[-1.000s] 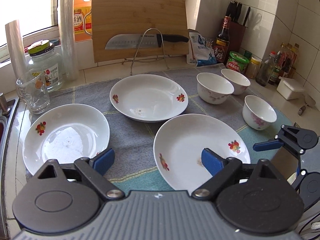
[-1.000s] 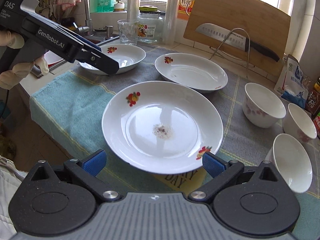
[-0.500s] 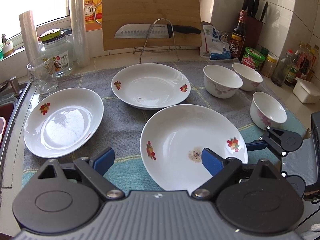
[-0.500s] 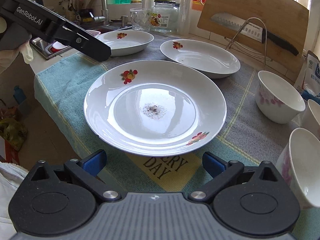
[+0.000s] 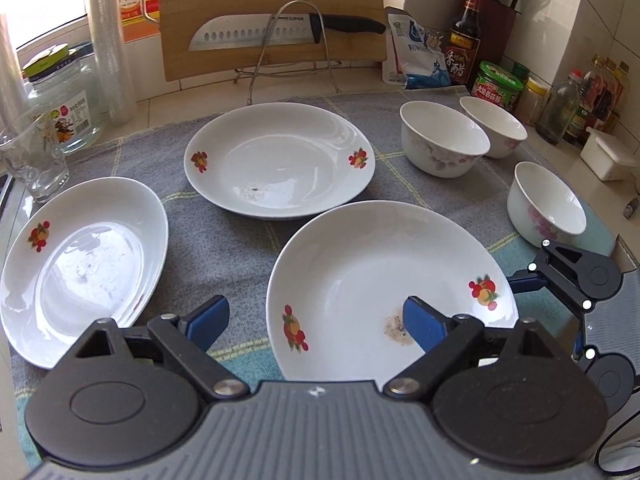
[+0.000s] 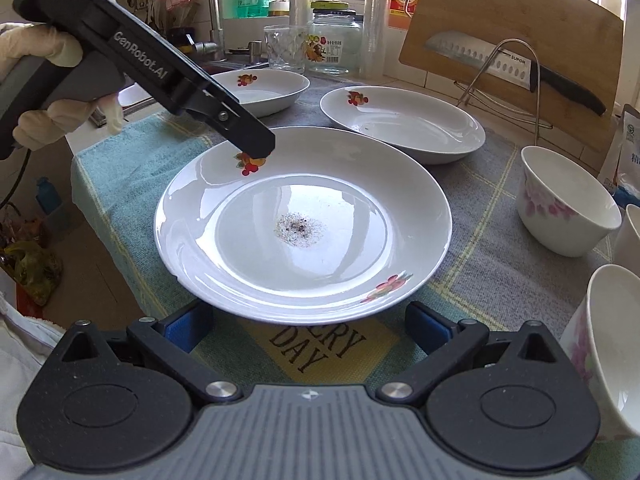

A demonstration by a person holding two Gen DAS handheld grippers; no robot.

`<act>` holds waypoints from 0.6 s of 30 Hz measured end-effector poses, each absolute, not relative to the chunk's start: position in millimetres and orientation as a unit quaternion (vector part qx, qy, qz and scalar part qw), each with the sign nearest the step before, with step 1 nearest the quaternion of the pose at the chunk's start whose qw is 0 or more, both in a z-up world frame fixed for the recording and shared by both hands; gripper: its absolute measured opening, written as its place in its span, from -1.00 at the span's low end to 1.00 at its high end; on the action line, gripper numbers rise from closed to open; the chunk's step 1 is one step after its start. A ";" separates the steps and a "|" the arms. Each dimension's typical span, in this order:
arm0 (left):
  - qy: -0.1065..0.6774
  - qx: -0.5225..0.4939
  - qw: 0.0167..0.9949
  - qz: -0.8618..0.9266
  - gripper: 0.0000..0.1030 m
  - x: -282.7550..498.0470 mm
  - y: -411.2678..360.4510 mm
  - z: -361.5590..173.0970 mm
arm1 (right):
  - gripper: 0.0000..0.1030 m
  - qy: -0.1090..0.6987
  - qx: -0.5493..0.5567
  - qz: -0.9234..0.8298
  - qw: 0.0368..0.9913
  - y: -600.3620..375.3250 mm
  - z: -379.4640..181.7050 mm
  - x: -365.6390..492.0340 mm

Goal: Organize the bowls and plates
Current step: 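Grasp the rim of the stained white flower plate with the left tool, then lift the stained plate with the left tool toward the placed plate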

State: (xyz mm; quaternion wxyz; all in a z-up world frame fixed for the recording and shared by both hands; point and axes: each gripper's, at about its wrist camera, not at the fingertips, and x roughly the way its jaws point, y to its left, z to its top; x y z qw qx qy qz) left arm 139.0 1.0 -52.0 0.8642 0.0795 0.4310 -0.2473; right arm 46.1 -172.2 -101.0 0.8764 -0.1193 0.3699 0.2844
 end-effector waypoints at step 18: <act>0.505 0.163 0.757 -0.381 0.72 197.1 -23.1 -80.6 | 1.00 0.363 -0.117 0.269 0.885 -166.7 -101.1 43.1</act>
